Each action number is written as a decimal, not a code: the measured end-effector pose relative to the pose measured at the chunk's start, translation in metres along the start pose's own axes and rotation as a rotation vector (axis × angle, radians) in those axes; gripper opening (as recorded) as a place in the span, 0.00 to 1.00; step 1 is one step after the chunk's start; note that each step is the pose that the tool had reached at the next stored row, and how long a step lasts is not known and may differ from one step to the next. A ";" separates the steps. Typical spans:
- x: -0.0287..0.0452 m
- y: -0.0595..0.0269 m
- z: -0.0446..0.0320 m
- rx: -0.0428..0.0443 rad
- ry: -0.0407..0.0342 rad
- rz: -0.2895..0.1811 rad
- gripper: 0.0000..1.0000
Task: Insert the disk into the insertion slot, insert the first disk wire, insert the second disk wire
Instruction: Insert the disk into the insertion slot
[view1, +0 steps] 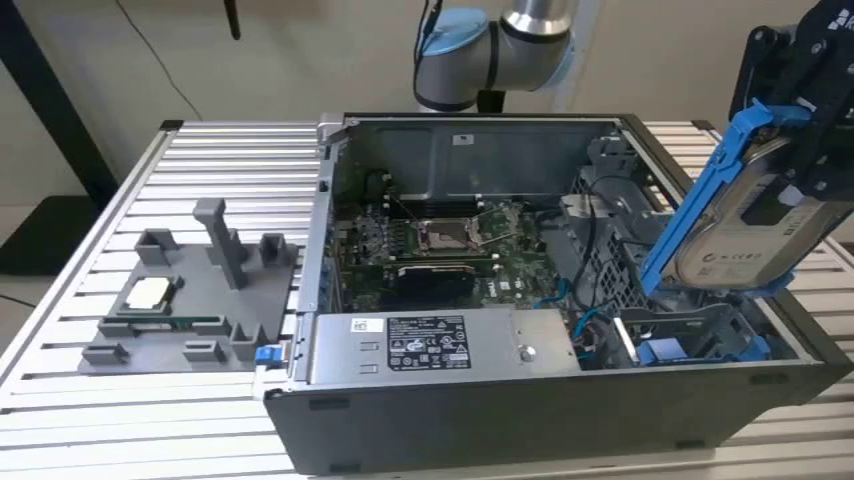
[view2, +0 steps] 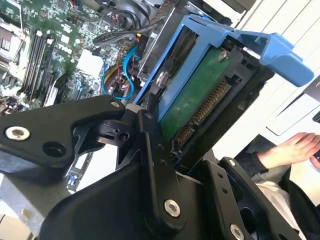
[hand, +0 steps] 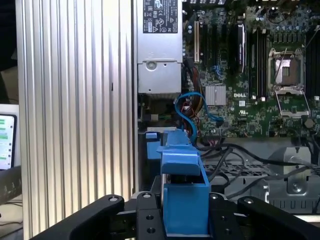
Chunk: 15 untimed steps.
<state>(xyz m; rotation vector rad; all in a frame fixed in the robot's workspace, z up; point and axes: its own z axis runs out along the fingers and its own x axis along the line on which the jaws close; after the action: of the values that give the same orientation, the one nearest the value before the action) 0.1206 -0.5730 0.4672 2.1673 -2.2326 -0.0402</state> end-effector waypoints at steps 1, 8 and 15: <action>0.0006 -0.0004 0.0019 0.0000 -0.0001 0.001 0.33; 0.0042 -0.0019 0.0146 -0.0001 -0.0005 0.010 0.33; 0.0052 -0.0025 0.0273 -0.0001 -0.0006 0.015 0.33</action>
<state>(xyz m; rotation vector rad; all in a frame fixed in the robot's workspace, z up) 0.1219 -0.5784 0.4398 2.1510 -2.2485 -0.0406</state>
